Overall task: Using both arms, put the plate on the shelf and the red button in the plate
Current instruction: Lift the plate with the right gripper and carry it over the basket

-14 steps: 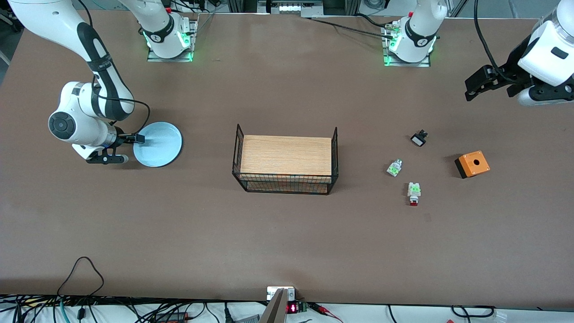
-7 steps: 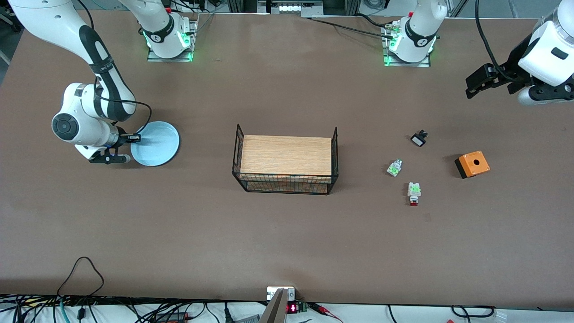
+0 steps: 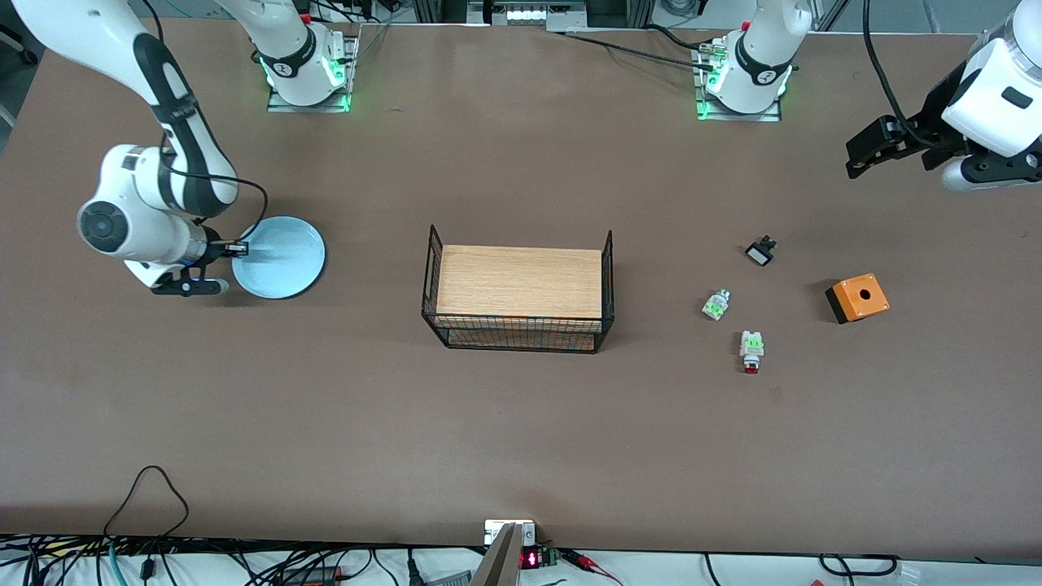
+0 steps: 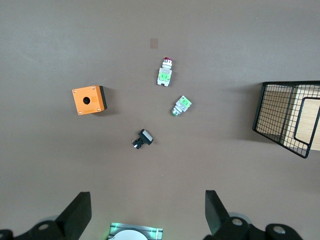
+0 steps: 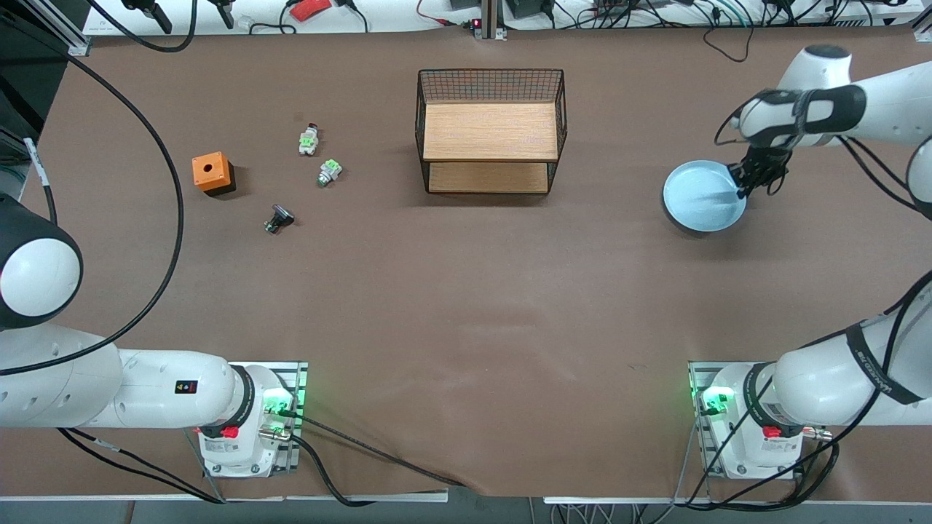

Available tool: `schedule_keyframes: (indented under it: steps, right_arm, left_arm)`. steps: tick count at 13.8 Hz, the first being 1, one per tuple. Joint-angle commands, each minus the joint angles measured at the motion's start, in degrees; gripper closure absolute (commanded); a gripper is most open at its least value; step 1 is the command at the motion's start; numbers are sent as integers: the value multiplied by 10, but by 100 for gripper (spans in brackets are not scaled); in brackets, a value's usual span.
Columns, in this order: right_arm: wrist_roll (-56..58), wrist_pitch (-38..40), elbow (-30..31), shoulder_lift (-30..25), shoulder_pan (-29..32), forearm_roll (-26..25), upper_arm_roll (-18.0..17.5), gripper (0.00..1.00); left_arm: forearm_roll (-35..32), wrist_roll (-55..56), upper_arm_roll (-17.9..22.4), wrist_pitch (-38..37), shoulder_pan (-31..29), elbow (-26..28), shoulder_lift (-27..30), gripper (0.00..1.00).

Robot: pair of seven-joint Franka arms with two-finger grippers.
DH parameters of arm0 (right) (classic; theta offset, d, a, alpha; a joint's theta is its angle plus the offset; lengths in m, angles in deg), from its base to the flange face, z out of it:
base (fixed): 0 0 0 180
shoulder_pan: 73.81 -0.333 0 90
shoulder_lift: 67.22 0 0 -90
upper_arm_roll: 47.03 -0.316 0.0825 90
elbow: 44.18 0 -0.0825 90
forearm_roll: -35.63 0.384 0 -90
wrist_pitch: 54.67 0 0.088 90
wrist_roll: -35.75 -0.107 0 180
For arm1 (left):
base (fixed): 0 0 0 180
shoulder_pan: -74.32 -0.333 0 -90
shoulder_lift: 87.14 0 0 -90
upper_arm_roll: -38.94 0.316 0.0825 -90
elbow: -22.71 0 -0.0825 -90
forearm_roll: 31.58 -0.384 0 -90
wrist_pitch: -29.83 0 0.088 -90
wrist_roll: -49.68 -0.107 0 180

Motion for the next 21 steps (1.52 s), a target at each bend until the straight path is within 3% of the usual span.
schedule_keyframes:
  steps: [1,6,9,12,17,21]
  right_arm:
    - [-13,87,-23,-66,2,15,-5,100]
    - [-24,243,-137,-117,-11,71,-5,100]
    - [-66,296,-166,-146,-15,129,-5,100]
    - [-200,329,-197,-163,-56,146,-14,100]
    - [-467,365,-247,-175,-83,196,-90,100]
    - [-651,357,-261,-160,-149,209,-108,100]
  left_arm:
    - [-7,2,-2,-9,0,-10,-3,0]
    - [-9,2,-1,-9,-1,-9,-4,0]
    - [-12,2,-1,-9,-1,-9,-5,0]
    - [-7,2,-1,-9,-2,-11,-4,0]
    - [-8,3,0,-12,-2,-10,-6,0]
    - [-9,-3,-2,-16,-3,-3,0,0]
